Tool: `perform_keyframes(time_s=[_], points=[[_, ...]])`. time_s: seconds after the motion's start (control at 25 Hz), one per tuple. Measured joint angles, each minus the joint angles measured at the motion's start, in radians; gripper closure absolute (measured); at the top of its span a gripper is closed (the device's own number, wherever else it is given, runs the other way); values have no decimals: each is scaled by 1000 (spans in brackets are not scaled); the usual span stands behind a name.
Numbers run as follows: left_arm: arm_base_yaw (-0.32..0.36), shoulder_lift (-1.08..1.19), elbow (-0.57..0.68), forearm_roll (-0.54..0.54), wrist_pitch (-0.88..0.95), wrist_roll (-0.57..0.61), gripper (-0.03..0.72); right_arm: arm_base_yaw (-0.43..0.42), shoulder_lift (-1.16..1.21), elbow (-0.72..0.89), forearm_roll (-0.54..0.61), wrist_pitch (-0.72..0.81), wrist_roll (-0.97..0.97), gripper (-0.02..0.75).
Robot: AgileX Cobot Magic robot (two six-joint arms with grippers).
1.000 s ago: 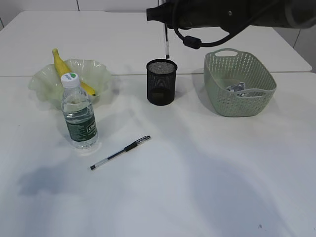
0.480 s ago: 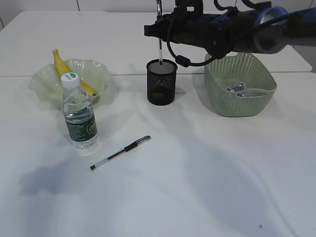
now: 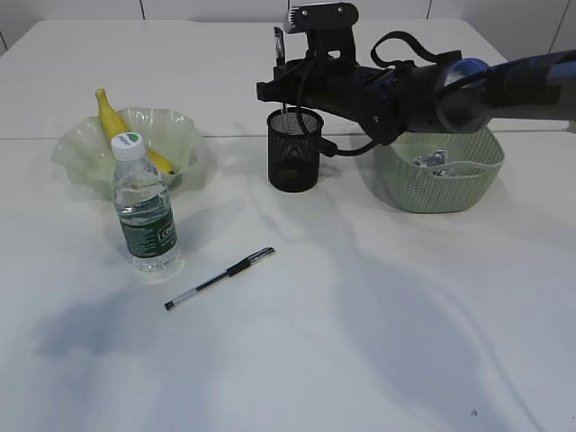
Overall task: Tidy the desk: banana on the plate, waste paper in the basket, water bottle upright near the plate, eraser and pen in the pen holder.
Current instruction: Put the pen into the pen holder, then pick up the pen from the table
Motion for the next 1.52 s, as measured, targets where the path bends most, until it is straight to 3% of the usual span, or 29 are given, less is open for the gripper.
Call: perform_keyframes(time_s=[0.24, 0.56, 0.8, 1.36, 1.52], points=[[0, 0, 0, 0, 0, 0, 241, 0, 4, 0, 0, -4, -34, 683], [0, 0, 0, 0, 2, 0, 241, 0, 4, 0, 0, -11, -37, 491], [0, 0, 0, 0, 12, 0, 241, 0, -4, 0, 5, -3, -37, 474], [0, 0, 0, 0, 21, 80, 241, 0, -354, 0, 43, 723, -42, 474], [0, 0, 0, 0, 15, 159, 241, 0, -454, -2, 108, 992, -143, 473]])
